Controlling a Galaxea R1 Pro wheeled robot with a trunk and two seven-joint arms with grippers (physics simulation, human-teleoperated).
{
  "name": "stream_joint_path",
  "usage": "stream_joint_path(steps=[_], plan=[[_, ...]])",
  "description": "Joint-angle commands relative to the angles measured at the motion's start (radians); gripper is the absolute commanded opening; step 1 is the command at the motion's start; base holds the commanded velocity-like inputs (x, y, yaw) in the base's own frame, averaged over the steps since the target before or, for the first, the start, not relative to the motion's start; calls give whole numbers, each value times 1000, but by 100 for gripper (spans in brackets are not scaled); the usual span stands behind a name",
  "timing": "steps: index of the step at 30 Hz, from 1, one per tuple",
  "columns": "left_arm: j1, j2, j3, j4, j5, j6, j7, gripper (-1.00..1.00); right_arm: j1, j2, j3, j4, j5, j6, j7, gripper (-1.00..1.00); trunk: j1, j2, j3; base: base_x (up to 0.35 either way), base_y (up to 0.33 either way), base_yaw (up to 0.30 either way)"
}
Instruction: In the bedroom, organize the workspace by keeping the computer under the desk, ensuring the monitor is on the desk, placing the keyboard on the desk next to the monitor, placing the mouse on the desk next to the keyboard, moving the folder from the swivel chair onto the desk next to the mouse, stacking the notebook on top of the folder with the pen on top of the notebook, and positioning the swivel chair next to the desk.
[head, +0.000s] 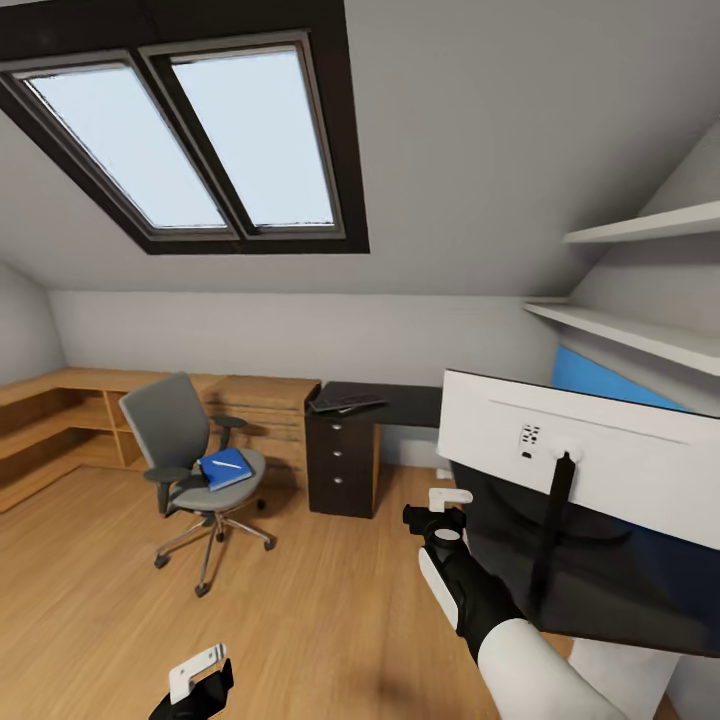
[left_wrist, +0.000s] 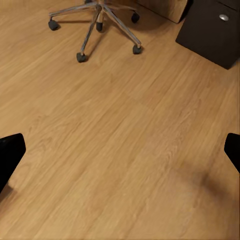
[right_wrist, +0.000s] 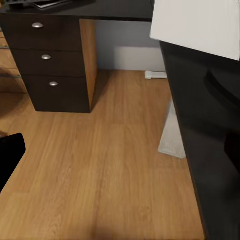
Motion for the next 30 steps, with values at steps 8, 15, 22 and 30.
stream_joint_path(steps=[8, 15, 22, 30], plan=[[0, 0, 0, 0, 8, -3, -1, 100, 0, 0, 3, -1, -8, 4, -8, 100, 1, 0, 1, 313, 109, -25], [0, 0, -1, 0, 9, -2, -1, 100, 0, 0, 3, -1, -8, 4, -8, 100, 1, 0, 1, 316, 100, -3], [0, 0, -1, 1, 9, -2, -1, 100, 0, 0, 3, -1, -8, 4, -7, 100, 1, 0, 1, 239, 90, 0], [0, 0, -1, 2, 9, -2, -1, 100, 0, 0, 3, -1, -7, 4, -7, 100, 1, 0, 1, 17, 7, 0]])
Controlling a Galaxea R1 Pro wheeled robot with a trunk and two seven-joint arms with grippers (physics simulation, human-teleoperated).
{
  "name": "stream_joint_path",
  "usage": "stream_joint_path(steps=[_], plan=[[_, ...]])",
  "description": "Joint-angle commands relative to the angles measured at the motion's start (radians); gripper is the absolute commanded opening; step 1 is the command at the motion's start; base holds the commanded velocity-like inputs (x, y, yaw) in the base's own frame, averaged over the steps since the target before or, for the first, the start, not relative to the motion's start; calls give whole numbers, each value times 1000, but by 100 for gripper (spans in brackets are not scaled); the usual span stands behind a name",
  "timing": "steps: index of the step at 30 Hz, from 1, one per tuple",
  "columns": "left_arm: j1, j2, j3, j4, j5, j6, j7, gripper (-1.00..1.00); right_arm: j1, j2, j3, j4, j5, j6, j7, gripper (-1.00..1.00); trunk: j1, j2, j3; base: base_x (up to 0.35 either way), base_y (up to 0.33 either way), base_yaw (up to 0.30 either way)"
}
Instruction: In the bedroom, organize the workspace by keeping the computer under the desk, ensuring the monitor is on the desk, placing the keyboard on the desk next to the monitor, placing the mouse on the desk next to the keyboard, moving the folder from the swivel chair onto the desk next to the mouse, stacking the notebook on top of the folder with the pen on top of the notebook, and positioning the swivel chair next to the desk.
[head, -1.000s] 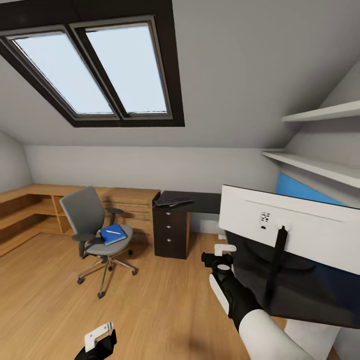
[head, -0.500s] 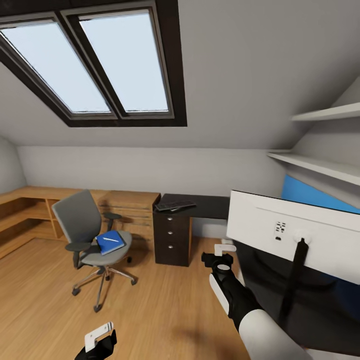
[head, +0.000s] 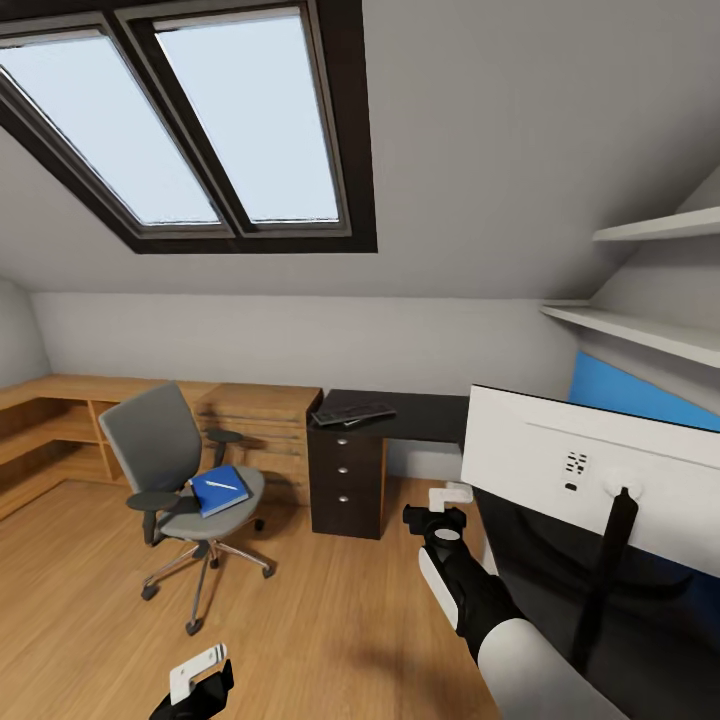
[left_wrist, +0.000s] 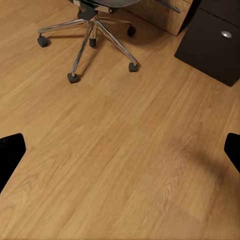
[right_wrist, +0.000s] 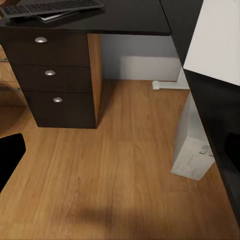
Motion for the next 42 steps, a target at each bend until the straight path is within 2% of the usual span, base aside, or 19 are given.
stream_joint_path(steps=[1, 25, 42], plan=[[0, 0, 1, 0, 8, -4, -1, 100, 0, 0, 3, -1, -7, 4, -7, 100, 0, -1, 0, 13, 1, 0], [0, -2, 1, 0, 8, -6, -1, 100, 0, 0, 3, 0, -7, 4, -5, 100, 0, -1, 0, 284, 5, 0], [0, -2, 1, 0, 8, -7, -1, 100, 0, 0, 3, 0, -6, 4, -4, 100, 0, -1, 0, 289, 183, 0]])
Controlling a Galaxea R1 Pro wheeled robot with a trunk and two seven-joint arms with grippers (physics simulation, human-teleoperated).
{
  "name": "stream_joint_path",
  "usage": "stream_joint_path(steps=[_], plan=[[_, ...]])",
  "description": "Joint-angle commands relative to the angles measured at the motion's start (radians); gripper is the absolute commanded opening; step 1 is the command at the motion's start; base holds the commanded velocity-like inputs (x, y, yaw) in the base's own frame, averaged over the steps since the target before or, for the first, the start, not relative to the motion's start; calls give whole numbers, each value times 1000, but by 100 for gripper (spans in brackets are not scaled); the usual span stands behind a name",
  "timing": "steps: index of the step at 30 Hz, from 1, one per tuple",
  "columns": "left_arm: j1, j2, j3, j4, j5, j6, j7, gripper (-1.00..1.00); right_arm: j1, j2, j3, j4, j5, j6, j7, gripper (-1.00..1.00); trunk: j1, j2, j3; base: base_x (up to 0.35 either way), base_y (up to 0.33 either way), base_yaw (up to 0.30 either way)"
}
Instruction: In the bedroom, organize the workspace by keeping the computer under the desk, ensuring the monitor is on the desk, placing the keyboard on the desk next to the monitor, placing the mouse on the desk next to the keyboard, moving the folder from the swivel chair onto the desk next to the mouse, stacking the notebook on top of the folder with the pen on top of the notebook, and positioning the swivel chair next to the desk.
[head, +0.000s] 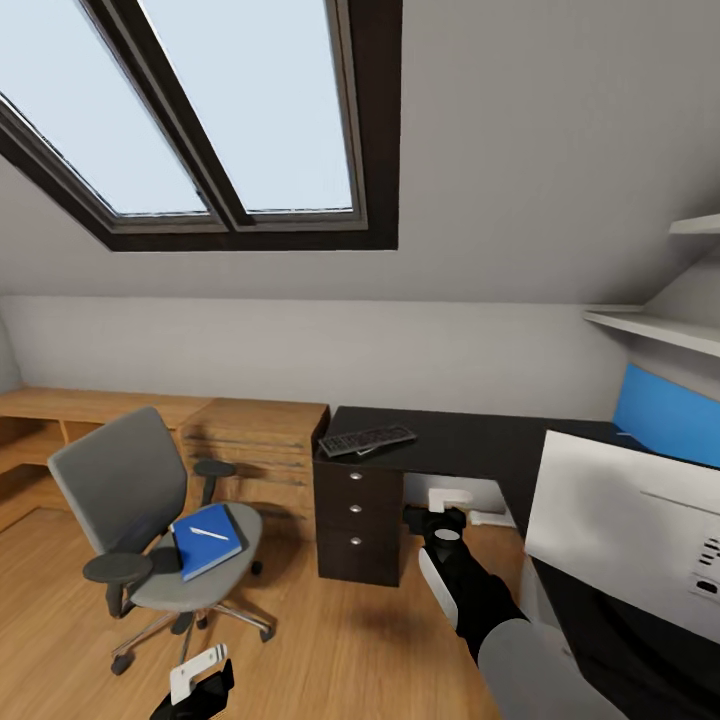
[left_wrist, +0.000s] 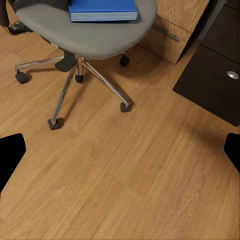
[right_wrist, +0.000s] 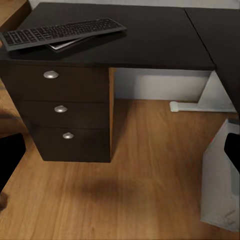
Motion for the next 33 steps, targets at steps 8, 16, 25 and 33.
stream_joint_path(steps=[8, 16, 25, 33], plan=[[0, 0, 1, 0, 9, -3, -1, 100, 0, 0, 3, -1, -7, 4, -7, 100, 1, 0, 0, 80, 73, 0], [0, 1, 1, 0, 9, -2, -1, 100, 0, 0, 3, -1, -7, 4, -7, 100, 1, 0, 0, 13, 7, 0], [0, 0, 1, 0, 9, -1, -1, 100, 0, 0, 4, 0, -6, 4, -8, 100, 1, 0, 0, 230, 47, 0], [-1, -1, 1, 0, 9, 0, 1, 100, 0, 0, 3, 0, -6, 4, -9, 100, 1, 0, 0, 205, 2, 0]])
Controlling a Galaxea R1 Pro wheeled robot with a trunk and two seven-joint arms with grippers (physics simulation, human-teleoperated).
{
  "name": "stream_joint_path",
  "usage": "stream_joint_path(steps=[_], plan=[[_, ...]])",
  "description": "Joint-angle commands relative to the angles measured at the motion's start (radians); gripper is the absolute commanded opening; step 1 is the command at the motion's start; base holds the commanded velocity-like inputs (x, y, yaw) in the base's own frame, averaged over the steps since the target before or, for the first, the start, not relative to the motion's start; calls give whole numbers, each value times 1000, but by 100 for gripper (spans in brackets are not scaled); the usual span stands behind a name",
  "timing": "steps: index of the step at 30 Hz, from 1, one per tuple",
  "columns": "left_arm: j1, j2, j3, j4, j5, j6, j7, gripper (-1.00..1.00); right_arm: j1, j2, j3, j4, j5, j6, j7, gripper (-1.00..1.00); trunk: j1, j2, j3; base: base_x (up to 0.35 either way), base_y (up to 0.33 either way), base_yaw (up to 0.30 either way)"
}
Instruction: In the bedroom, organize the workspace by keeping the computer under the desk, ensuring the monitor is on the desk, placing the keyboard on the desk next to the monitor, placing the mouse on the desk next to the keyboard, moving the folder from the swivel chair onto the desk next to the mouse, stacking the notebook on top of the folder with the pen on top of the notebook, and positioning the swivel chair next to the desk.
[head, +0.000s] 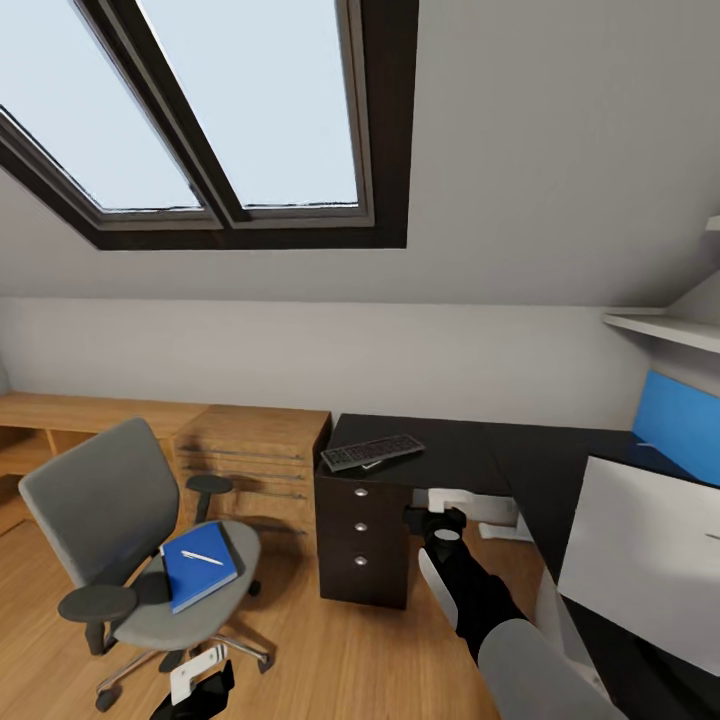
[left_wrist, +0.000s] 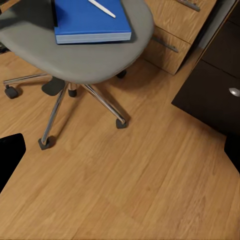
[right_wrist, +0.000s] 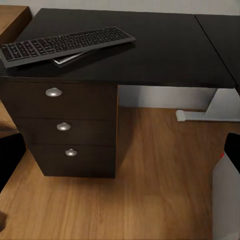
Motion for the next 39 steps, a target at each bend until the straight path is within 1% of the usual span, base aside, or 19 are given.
stream_joint_path(steps=[1, 8, 10, 11, 14, 15, 19, 20, 24, 27, 28, 30, 31, 32, 33, 34, 35, 37, 39], plan=[[0, -1, 1, 0, 8, -3, -1, 100, 0, 0, 3, -1, -7, 4, -7, 100, 0, -1, 0, 28, 0, 0], [0, -1, 0, 0, 7, -3, -1, 100, -1, 0, 13, -45, -8, 35, -7, 100, 0, -1, 0, 4, 0, 0], [0, -1, 0, 0, 7, -2, -1, 100, -2, 0, 16, -91, -8, 103, -9, 100, 0, -1, 0, 0, 0, 0], [0, -1, 0, 0, 7, -2, -1, 100, -7, 0, 16, -137, -10, 177, -9, 100, 0, -1, 0, 0, 0, 0], [0, -1, 0, 0, 7, -2, 0, 100, -22, 0, 14, -181, -11, 258, -11, 100, 0, -1, 0, 0, 0, 0], [0, -1, 0, 0, 8, -2, 0, 100, -49, 0, 13, -205, -11, 314, -12, 100, 0, -1, 0, 0, 0, 0], [0, 0, -1, 0, 8, -2, 1, 100, -137, 0, 13, -235, -10, 427, -14, 100, 0, -1, 0, 0, 0, 0], [0, 0, -1, 0, 8, -2, 1, 100, -187, 0, 12, -241, -10, 484, -16, 100, 0, -1, 0, 0, 0, 0], [0, -1, -2, 0, 7, -2, 1, 100, -286, 0, 11, -247, -7, 591, -30, 100, 0, -1, 0, 0, 0, 0], [0, -1, -2, 0, 7, -3, 1, 100, -411, 0, 9, -241, -4, 714, -41, 100, 0, -1, 0, 0, 0, 0], [0, 0, -2, 0, 7, -2, 1, 100, -498, 0, 8, -186, -3, 766, -43, 100, 0, -1, 0, 0, 0, 0], [0, 0, -3, 0, 6, -2, 1, 100, -559, 0, 7, -126, -3, 787, -43, 100, 0, -1, 0, 0, 0, 0], [0, 0, -3, 0, 6, -3, 1, 100, -620, 0, 7, -56, -3, 800, -43, 100, 0, -1, 0, 0, 0, 0], [0, 0, -3, 0, 4, -3, 1, 100, -712, -8, 6, 63, -3, 811, -41, 100, 0, -1, 0, 0, 0, 0], [0, 0, -3, 0, 4, -3, 1, 100, -743, -14, 6, 105, -3, 814, -39, 100, 0, -1, 0, 0, 0, 0], [0, 0, -3, 0, 3, -2, 1, 100, -805, -26, 6, 192, -4, 817, -30, 100, 0, -1, 0, 0, 0, 0], [0, 0, -3, 0, 3, -2, 1, 100, -836, -33, 6, 235, -4, 818, -24, 100, 0, -1, 0, 0, 0, 0], [0, 0, -4, 0, 2, -2, 1, 100, -972, -78, 6, 413, -6, 823, 24, 100, 0, -1, 0, 0, 0, 0], [0, 0, -4, 0, 2, -2, 1, 100, -1029, -105, 6, 484, -7, 826, 51, 100, 0, -1, 0, 0, 0, 0]])
